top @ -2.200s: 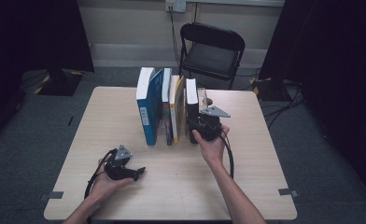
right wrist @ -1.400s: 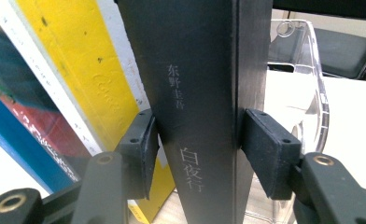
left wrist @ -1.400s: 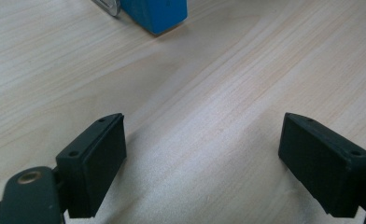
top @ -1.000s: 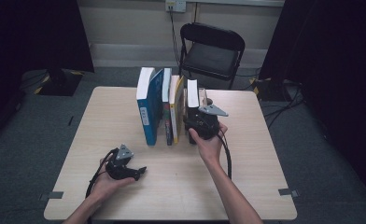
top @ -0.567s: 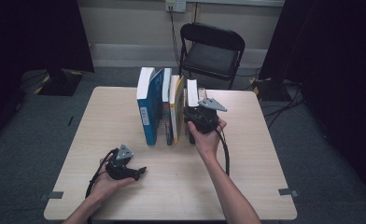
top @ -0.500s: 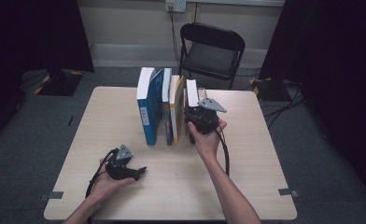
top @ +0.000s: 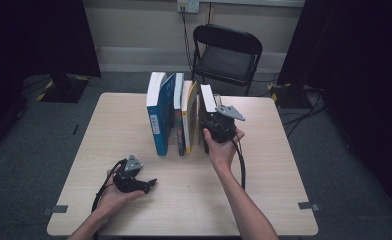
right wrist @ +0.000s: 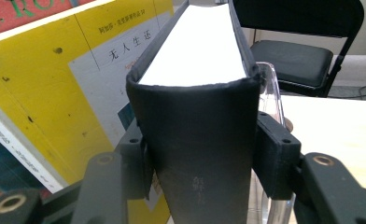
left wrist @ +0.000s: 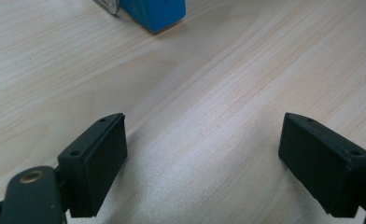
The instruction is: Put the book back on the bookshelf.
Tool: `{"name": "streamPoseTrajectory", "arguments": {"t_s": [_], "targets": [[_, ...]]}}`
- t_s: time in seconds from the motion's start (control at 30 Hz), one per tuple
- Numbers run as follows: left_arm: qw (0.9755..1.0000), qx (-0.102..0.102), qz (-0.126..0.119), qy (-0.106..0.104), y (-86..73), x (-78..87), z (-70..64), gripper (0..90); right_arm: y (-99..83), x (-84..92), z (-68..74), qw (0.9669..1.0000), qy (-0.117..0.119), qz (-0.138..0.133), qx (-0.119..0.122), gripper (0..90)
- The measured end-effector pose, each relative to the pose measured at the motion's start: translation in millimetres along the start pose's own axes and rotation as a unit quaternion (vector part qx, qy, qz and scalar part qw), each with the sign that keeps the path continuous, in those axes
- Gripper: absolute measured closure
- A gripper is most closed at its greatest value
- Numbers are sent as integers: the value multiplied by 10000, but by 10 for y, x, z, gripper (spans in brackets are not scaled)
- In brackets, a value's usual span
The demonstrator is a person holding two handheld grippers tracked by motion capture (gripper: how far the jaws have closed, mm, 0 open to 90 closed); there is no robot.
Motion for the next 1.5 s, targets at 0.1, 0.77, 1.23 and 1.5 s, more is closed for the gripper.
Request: {"name": "streamPoseTrajectory", "arguments": {"t_s": [0.1,0.77,1.23,1.5], "targets": [[10000,-5,11,1,1,1,0,152,1,-5,19,10000,-23,-10,-93,452],[10000,-4,14,14,0,2,-1,152,-284,75,-109,9956,901,181,203,294],[9999,108,1,108,-33,32,21,147,-429,319,-358,9906,1219,545,293,167],[9997,166,-17,161,-40,37,21,145,-608,559,-605,9897,1231,708,160,147]]}}
Point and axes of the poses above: each handheld gripper's, and its own axes: x roughly backward along the jaws, y roughly out of its top, z roughly to its left, the point moved 2 cm from there along -x, roughly forward along the jaws, and after that the axes turned 2 degrees about y, right-handed, at the moved point
